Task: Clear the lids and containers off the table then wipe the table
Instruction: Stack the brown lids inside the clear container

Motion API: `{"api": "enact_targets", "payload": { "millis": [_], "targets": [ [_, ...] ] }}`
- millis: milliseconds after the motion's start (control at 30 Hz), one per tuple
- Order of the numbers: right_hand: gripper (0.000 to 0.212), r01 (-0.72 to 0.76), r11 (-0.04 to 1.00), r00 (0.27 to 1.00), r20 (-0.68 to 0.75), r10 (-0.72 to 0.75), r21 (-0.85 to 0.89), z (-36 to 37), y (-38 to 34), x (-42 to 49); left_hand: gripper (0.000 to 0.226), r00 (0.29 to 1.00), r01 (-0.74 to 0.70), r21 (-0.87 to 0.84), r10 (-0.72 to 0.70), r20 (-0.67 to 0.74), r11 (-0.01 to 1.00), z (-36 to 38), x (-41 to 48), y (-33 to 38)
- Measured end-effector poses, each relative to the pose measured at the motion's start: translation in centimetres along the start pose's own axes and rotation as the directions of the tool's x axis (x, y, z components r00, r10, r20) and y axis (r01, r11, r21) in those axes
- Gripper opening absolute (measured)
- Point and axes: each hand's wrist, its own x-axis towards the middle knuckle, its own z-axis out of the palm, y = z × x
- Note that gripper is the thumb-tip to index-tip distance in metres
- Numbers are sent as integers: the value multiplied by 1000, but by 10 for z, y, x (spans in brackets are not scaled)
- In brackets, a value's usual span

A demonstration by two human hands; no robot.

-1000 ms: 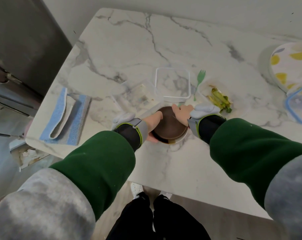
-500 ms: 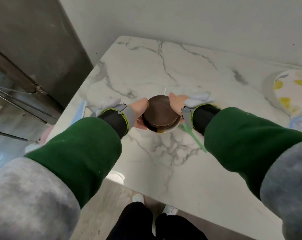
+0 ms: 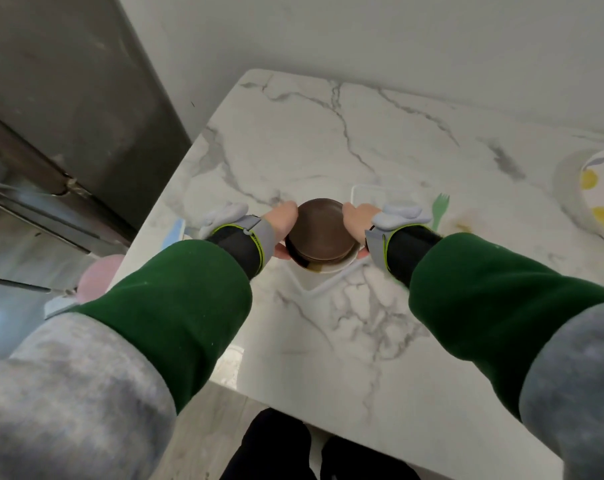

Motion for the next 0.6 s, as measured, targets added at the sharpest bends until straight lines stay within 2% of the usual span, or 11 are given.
{"api": "enact_targets", "payload": {
  "millis": [100, 467, 533, 600],
  "targets": [
    [39, -40, 999, 999, -16, 40, -29, 2, -3, 8, 38, 1000, -4, 31, 3, 18, 1000, 1, 12, 0],
    [39, -25, 997, 1000, -19, 24, -75, 12, 2, 31, 47, 998, -9, 250, -8, 64, 968, 5, 30, 8],
    [34, -17, 996, 999, -29, 15, -90, 14, 4, 32, 48, 998, -29, 269, 12, 67, 963, 6, 32, 9],
    [14, -9, 997, 998, -63, 4, -77, 17, 6, 34, 48, 997, -36, 284, 17, 70, 958, 7, 31, 11]
  ]
}}
